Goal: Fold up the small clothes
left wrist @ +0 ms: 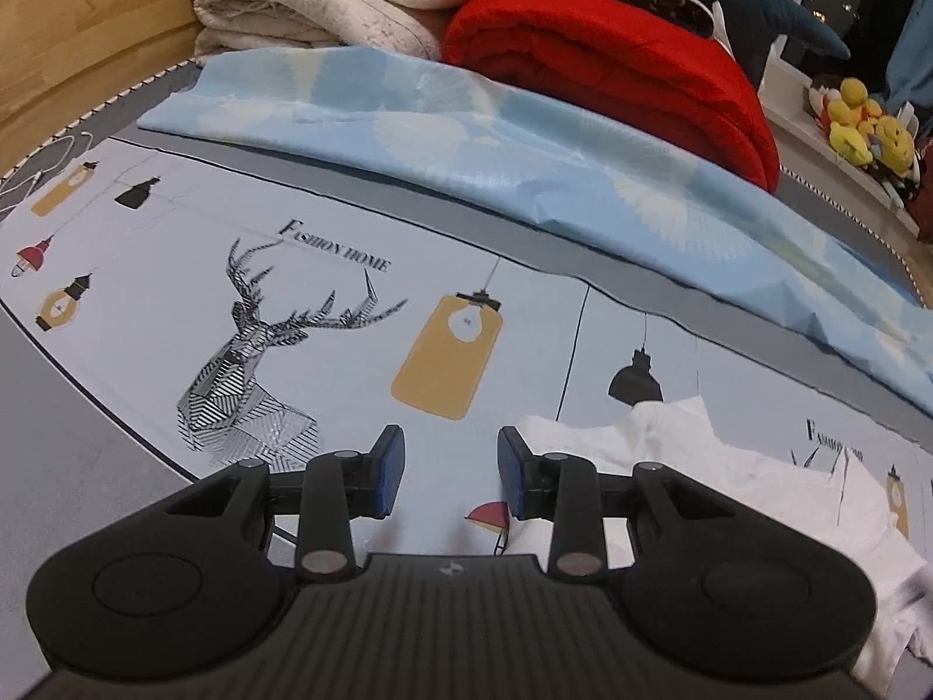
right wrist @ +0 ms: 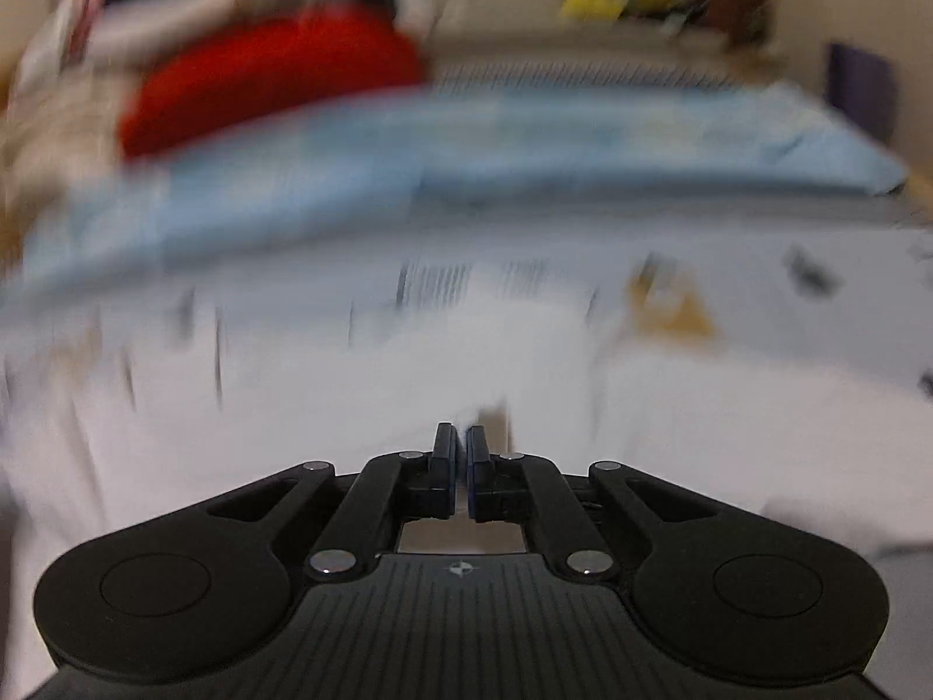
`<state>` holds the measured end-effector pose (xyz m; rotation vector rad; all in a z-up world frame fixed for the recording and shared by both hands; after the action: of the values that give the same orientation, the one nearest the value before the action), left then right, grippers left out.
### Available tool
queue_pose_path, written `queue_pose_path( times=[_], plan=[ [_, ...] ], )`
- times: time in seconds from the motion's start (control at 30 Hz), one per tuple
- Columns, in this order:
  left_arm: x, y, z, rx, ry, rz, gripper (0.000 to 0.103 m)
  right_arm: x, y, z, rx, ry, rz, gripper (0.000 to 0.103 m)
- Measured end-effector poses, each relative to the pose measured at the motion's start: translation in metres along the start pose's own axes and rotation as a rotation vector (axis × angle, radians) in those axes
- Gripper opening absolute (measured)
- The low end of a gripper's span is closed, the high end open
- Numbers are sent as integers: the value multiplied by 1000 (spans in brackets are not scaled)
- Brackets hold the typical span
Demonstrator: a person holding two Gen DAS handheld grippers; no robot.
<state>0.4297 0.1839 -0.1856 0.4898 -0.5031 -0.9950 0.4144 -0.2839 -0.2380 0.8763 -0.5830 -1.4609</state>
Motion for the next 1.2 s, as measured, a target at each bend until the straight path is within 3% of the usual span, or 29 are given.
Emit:
queue_pose_path(
  times=[0.07, 0.1, 0.23, 0.4, 0.5, 0.53, 0.6, 0.63, 0.67, 0.73, 0.8, 0.83, 0.9, 0.97, 1.03, 1.07, 1.1, 1.13, 1.17, 1.2],
  plan=[
    [4, -4, -5, -7, -16, -8, 38, 23, 28, 25, 127, -64, 0, 2],
    [8, -7, -9, -12, -23, -17, 38, 35, 26, 23, 120, -107, 13, 2],
    [28, -24, -22, -58, -69, -58, 38, 78, -18, -8, -78, -182, -45, 2],
    [61, -44, -33, -119, -192, -86, 38, 92, -5, 6, -1, -230, -23, 2],
    [82, -71, -47, -204, -307, -157, 40, 110, -25, -22, -149, -190, -75, 4],
    [83, -85, -56, -256, -291, -203, 40, 118, -32, -26, -190, -213, -99, 6],
    [71, -116, -79, -363, -151, -326, 40, 131, -30, -19, -150, -306, -126, 15],
    [64, -122, -85, -375, -103, -353, 44, 134, -23, -12, -105, -313, -138, 16],
    [62, -121, -85, -372, -109, -345, 45, 131, -17, -8, -61, -288, -155, 16],
    [64, -112, -78, -349, -100, -328, 43, 120, -8, -6, -4, -159, -194, 17],
    [72, -101, -69, -287, -132, -319, 42, 103, -20, -22, -71, 3, -224, 31],
    [75, -101, -69, -292, -155, -306, 42, 98, -35, -35, -160, 32, -215, 34],
    [73, -113, -75, -350, -144, -317, 42, 106, -72, -56, -352, -89, -139, 33],
    [63, -125, -84, -375, -74, -377, 51, 112, -73, -53, -338, -107, -164, 28],
    [64, -119, -79, -358, -69, -367, 50, 111, -54, -45, -244, -82, -207, 31],
    [68, -112, -73, -330, -92, -359, 50, 108, -50, -41, -192, -66, -210, 39],
    [74, -107, -67, -297, -139, -353, 50, 104, -57, -44, -226, -64, -193, 52],
    [78, -108, -66, -287, -178, -349, 51, 103, -70, -53, -312, -72, -169, 55],
    [77, -115, -70, -315, -171, -350, 51, 103, -82, -57, -360, -88, -143, 51],
    [70, -127, -79, -368, -110, -370, 51, 104, -78, -54, -330, -98, -135, 49]
  ],
)
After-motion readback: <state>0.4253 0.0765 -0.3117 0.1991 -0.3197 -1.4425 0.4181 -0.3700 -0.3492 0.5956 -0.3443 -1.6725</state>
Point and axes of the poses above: each gripper's, at about its wrist camera, not at the fingertips, and z roughly against the way its jaws point, x to its right, y to its top, the point moved 9 cm from there along -z, roughly the way its jaws point, and after that the axes turned 8 degrees about z, right-handed, at the moved point
